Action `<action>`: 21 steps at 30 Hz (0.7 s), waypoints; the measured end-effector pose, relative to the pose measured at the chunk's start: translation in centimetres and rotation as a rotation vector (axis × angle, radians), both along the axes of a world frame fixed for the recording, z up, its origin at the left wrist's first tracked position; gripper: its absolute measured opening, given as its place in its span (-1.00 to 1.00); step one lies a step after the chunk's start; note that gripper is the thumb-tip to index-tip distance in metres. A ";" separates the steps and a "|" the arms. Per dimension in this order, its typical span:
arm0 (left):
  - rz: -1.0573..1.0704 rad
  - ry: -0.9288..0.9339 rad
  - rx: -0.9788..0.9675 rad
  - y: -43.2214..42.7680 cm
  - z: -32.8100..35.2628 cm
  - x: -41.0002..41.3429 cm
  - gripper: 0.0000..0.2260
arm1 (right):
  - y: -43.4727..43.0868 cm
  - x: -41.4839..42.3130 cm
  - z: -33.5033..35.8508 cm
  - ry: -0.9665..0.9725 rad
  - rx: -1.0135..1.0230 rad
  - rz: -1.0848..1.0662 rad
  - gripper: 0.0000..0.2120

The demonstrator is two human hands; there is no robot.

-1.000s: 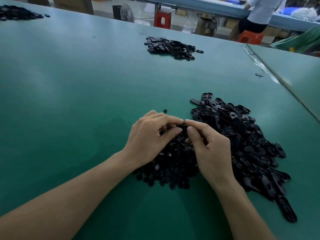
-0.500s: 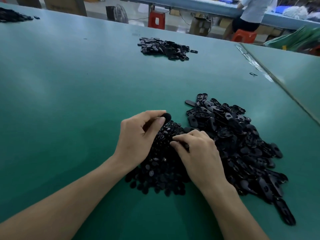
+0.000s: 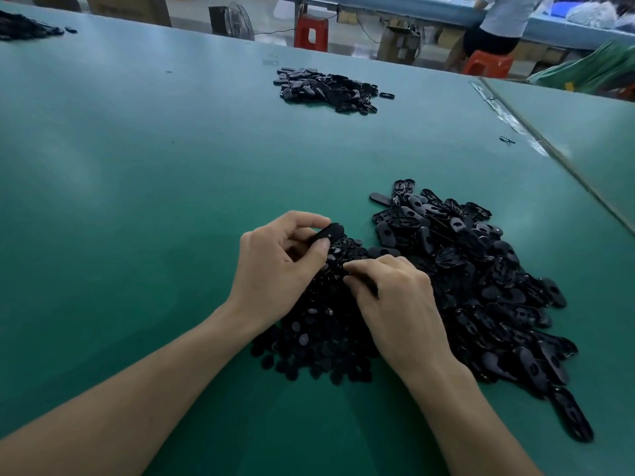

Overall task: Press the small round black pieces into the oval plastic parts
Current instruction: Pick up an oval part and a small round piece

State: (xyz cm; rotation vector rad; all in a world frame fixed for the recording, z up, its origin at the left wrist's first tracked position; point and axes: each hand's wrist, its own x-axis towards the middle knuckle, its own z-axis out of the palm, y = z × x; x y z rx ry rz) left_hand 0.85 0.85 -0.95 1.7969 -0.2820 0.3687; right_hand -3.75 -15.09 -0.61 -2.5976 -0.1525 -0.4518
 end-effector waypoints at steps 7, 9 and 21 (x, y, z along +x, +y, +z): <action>-0.017 0.047 -0.016 0.0 0.0 0.2 -0.78 | 0.0 0.0 0.0 0.042 -0.050 -0.015 -0.85; -0.023 0.054 -0.027 0.0 0.0 0.2 -0.78 | 0.1 0.0 0.0 0.038 -0.043 -0.013 -0.88; -0.054 0.073 -0.026 -0.1 -0.1 0.5 -0.71 | 0.8 0.0 0.1 0.079 -0.064 0.002 -0.76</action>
